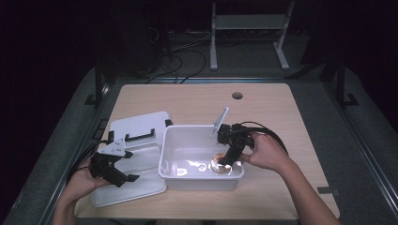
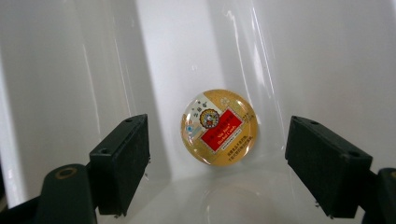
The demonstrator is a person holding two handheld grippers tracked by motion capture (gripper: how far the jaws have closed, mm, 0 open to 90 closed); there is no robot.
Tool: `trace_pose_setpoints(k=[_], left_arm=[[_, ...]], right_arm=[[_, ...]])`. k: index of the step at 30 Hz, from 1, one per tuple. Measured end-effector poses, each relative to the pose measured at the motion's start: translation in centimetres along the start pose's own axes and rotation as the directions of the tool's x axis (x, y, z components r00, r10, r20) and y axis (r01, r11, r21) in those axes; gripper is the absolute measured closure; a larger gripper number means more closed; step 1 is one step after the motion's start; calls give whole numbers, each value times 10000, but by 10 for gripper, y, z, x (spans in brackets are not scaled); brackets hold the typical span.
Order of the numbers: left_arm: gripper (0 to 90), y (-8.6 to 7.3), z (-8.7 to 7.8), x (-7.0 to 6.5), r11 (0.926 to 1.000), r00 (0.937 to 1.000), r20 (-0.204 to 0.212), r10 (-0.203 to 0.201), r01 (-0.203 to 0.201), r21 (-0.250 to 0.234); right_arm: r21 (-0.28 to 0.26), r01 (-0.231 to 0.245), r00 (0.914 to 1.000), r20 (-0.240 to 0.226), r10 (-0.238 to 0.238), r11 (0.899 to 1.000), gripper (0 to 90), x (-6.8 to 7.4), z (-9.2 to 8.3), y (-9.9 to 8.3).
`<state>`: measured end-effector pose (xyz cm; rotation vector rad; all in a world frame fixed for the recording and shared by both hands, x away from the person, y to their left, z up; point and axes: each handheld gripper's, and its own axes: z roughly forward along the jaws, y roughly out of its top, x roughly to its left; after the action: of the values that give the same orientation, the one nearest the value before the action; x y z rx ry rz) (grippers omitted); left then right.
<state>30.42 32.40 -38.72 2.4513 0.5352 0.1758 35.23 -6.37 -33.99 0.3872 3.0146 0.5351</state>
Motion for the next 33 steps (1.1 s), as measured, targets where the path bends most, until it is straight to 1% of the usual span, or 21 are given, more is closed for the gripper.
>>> trace_pose_setpoints(k=[2,6,8,10,13,16,21,26,28,30,31,33], left_arm=[[121,0,0,0,10000,10000,0,3,-3,16],[121,1,1,0,10000,10000,35,1,-1,39],[121,1,2,-1,10000,10000,39,2,-2,43],[121,1,2,-1,10000,10000,55,55,-55,72],[121,2,2,0,10000,10000,17,64,-64,67],[122,2,2,0,10000,10000,-33,10,-10,-96],[123,1,3,1,10000,10000,-67,-14,14,-40],[132,1,5,0,10000,10000,-86,32,-32,49],[138,1,5,0,10000,10000,-51,45,-44,74],[164,1,5,1,9999,10000,39,79,-79,130],[183,1,5,1,9999,9999,75,89,-90,146],[186,1,5,1,9997,9999,41,136,-137,192]], right_arm=[[-133,-63,10000,15,63,9999,215,0,-5,-2],[-611,-211,9997,94,218,9979,217,-1,-17,-9],[-704,-280,9993,217,296,9971,223,-1,-23,-12],[-961,-355,9988,290,384,9947,229,-2,-31,-18],[-1167,-446,9979,419,498,9922,231,-3,-39,-26],[-1363,-700,9955,540,779,9882,231,-3,-47,-36],[-1719,-1105,9893,748,1249,9789,239,-5,-58,-59],[-1750,-1515,9826,804,1675,9728,243,-5,-61,-82],[-1817,-1741,9783,806,1911,9678,243,-5,-60,-92],[-1838,-1845,9756,846,2025,9655,243,-5,-58,-101],[-1898,-1956,9735,814,2139,9621,243,-5,-56,-106],[-1914,-2087,9705,801,2272,9591,243,-4,-53,-114]])
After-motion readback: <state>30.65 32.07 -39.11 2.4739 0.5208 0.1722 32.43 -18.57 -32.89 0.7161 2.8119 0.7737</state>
